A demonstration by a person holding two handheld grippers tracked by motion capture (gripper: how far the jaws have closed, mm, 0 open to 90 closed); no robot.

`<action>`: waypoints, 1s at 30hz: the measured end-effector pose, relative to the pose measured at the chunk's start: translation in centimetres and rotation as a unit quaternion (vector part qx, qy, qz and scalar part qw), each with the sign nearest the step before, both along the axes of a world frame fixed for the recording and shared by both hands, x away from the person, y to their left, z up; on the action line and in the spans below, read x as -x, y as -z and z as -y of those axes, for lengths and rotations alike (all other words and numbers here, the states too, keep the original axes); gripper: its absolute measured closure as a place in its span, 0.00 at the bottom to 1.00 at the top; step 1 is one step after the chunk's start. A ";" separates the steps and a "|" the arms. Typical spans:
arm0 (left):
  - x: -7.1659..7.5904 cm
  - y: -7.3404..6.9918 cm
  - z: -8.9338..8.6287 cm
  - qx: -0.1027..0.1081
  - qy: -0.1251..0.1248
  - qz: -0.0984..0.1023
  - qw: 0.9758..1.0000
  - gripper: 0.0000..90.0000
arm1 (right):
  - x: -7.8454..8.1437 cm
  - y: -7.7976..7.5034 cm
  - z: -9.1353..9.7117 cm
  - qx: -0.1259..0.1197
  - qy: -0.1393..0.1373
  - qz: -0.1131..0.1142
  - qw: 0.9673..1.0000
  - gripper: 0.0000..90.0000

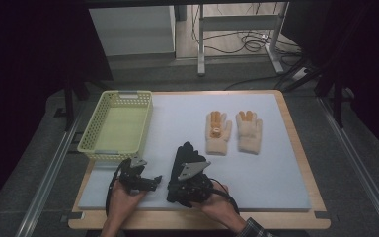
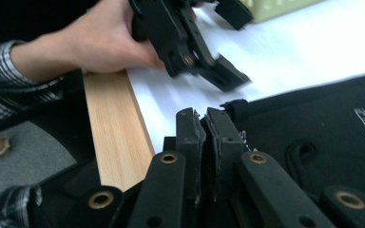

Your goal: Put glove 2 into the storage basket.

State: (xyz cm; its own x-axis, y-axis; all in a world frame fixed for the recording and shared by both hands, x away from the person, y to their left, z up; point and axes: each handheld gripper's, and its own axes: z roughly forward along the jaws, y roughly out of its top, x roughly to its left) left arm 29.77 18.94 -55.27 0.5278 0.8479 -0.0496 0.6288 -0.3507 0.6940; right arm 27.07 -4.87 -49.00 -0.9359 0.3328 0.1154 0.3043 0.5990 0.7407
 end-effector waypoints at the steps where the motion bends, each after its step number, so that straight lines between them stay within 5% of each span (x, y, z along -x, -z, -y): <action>1: 0.0 0.0 0.0 0.000 0.000 0.000 1.000 0.03 | -0.1 0.3 -0.4 -0.002 -0.003 -0.006 1.000 0.89; 5: 0.0 0.0 0.0 0.001 0.000 0.000 1.000 0.03 | -0.7 1.0 -0.9 -0.003 0.001 -0.013 1.000 0.77; 9: 0.0 0.0 0.0 0.000 0.000 0.000 1.000 0.03 | -1.8 0.2 0.7 -0.021 0.027 -0.013 0.999 0.72; 10: 0.0 0.0 0.0 0.000 0.000 0.000 1.000 0.03 | -2.5 -0.2 2.1 -0.012 0.049 0.007 0.999 0.72; 14: 0.0 0.0 0.0 0.002 -0.002 0.001 1.000 0.03 | -3.5 -0.1 4.6 0.001 0.085 0.020 0.996 0.80; 18: 0.0 0.0 0.0 0.000 -0.001 0.000 1.000 0.03 | -3.9 0.9 6.5 0.009 0.103 0.007 0.995 0.88; 24: 0.1 -0.1 -0.2 0.001 -0.001 0.000 1.000 0.04 | -3.1 3.3 8.1 0.024 0.097 -0.008 0.995 0.94; 30: 0.5 -0.1 -2.1 -0.008 -0.009 -0.011 1.000 0.00 | -2.3 4.4 7.3 0.019 0.080 -0.005 0.997 0.95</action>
